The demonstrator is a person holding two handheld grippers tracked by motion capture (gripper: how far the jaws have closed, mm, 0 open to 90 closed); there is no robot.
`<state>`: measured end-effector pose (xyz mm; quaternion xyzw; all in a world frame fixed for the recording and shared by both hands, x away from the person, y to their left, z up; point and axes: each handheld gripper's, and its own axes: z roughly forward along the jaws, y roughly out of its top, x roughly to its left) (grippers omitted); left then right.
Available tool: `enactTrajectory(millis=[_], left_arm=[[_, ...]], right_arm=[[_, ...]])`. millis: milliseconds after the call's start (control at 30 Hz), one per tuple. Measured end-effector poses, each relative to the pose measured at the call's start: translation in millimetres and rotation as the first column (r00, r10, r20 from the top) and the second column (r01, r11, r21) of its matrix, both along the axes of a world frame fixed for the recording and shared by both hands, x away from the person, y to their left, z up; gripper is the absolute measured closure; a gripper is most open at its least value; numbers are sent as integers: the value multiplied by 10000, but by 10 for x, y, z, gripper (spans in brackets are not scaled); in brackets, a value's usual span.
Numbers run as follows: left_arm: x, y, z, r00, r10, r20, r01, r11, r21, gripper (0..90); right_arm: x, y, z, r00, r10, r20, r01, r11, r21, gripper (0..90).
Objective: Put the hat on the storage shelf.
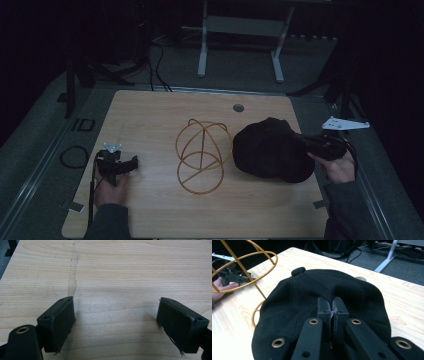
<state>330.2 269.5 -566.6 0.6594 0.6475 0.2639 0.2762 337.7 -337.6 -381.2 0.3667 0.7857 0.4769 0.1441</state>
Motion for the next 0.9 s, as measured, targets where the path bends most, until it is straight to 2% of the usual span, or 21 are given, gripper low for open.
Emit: enactTrajectory(millis=[267,533,900], left_arm=[[0,0,0,10000,-3,-5,3,10000,1,148],[0,0,0,10000,0,-5,0,10000,0,147],[0,0,1,10000,-4,-16,4,10000,3,148]], right_arm=[[-23,-55,59,9999,-140,87,139,9998,128,872],[-42,-58,152,9994,-191,281,192,9998,-43,872],[-68,-105,229,9987,-366,347,357,9990,255,872]])
